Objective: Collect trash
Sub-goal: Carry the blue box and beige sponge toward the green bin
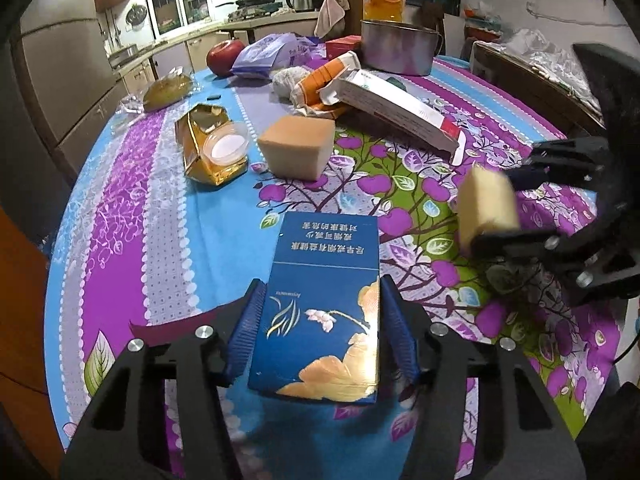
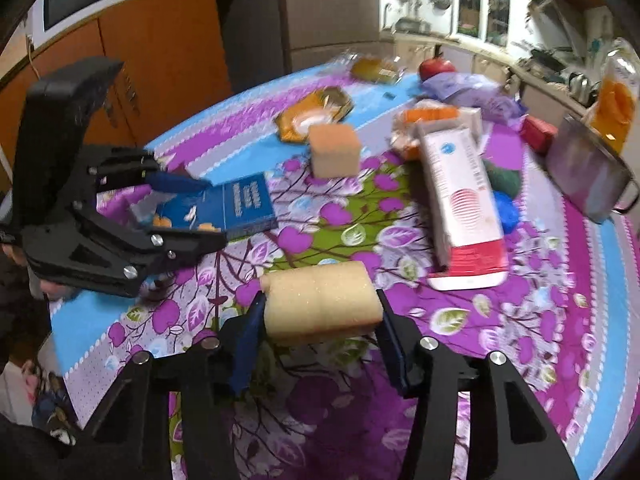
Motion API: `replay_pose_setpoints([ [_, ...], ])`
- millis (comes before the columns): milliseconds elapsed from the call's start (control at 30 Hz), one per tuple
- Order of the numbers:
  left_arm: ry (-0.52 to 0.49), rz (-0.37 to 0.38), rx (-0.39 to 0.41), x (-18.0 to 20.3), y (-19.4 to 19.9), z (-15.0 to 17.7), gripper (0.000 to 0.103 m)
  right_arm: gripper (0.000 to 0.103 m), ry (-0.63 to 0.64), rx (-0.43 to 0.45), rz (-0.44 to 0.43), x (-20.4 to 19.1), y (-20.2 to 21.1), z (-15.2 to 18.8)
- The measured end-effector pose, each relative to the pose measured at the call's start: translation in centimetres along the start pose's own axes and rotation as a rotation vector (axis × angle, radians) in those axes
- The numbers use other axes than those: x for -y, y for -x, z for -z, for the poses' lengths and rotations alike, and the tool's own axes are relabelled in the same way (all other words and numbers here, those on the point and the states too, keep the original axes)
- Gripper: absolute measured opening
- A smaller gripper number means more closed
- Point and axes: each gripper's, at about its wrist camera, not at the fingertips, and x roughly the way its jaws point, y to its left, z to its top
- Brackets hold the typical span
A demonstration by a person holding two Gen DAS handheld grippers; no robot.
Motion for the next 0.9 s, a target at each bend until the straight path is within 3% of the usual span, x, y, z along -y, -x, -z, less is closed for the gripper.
replay_pose_setpoints([
  [233,0.0,-0.065,0.138,1.5,4.0,-1.8,0.054,0.052,-0.05,0.234,0.054,0.7,10.8,-1.2],
  [400,0.025,-0.061,0.247,2.5,7.6,-3.5,0.054,0.052,-0.093,0.347,0.082,1.6,17.7,-0.7],
  [600,-0.001,-0.026,0.33,5.7,10.5,-5.0,0.054,0.052,-0.181,0.421,0.179,3.9,24.2,1.7],
  [900,-0.063,0.122,0.442,13.8,12.6,-8.8,0.054,0.052,-0.343,0.45,0.43,9.2,33.7,7.9],
])
